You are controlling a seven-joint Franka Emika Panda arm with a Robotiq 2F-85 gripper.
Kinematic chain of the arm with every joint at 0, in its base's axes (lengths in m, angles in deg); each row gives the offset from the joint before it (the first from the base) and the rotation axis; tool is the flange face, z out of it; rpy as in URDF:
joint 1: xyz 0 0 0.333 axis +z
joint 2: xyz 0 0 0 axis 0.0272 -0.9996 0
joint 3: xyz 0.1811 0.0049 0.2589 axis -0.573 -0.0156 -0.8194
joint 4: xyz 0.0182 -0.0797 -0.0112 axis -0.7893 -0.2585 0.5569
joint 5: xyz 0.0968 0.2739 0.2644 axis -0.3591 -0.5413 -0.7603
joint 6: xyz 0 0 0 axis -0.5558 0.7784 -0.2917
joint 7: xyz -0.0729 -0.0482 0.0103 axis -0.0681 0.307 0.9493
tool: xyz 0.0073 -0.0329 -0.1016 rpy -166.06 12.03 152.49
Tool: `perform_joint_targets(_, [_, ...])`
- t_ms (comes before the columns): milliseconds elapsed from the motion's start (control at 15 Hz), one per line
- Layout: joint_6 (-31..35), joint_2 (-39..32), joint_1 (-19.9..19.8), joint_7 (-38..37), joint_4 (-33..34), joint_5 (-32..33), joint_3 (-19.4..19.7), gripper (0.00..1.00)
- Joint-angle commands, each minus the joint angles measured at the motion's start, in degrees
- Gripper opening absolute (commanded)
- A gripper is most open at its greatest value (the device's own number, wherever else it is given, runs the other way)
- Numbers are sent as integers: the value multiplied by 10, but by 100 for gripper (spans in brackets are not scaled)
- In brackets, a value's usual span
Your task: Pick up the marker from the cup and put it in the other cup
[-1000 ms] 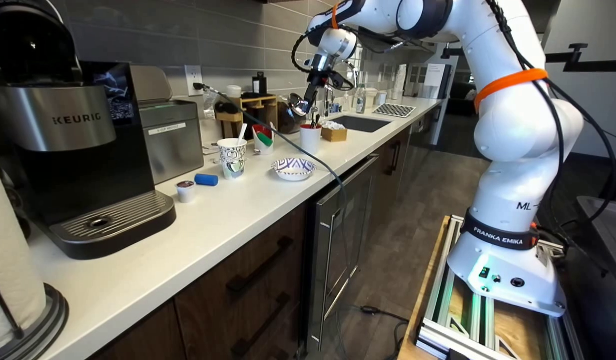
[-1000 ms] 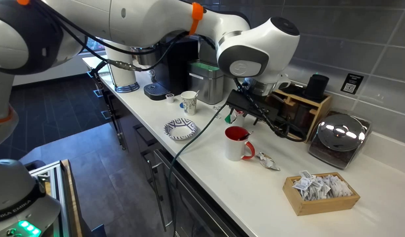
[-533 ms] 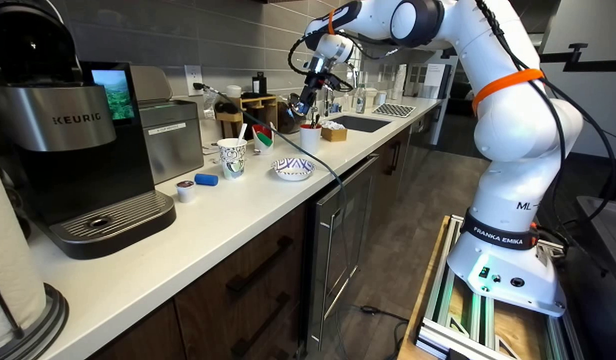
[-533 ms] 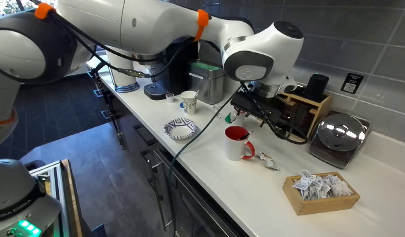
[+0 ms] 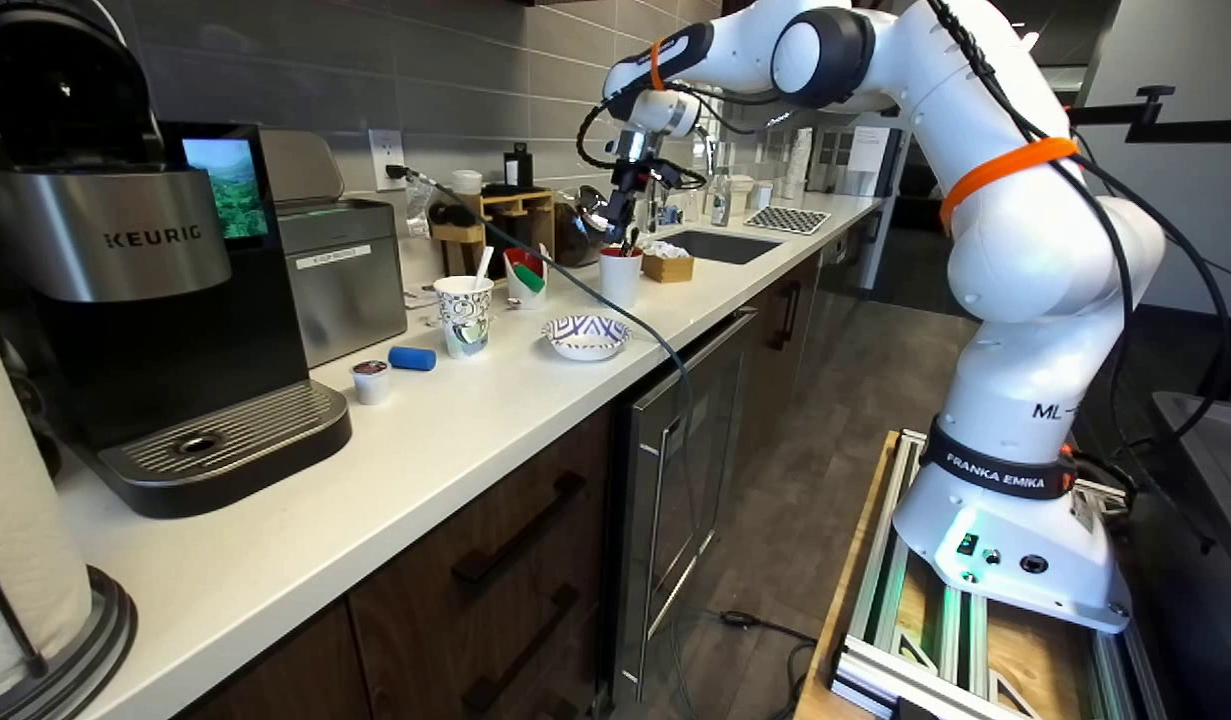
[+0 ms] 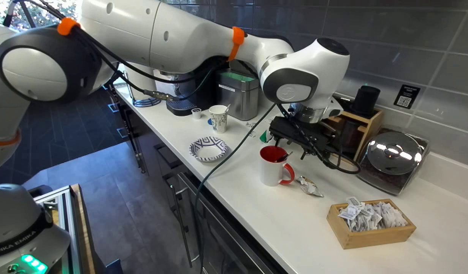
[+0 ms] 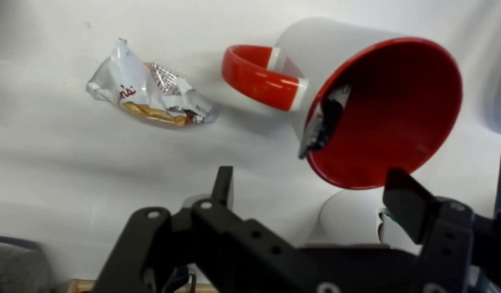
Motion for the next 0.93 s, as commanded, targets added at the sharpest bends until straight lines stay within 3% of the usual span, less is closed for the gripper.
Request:
perform_joint_targets(0, [-49, -23, -14, -10, 50, 21, -2, 92])
perform_joint_targets(467, [-122, -12, -15, 8, 74, 33, 15, 91])
perform_joint_targets(867, [-135, -12, -3, 3, 72, 30, 7, 76])
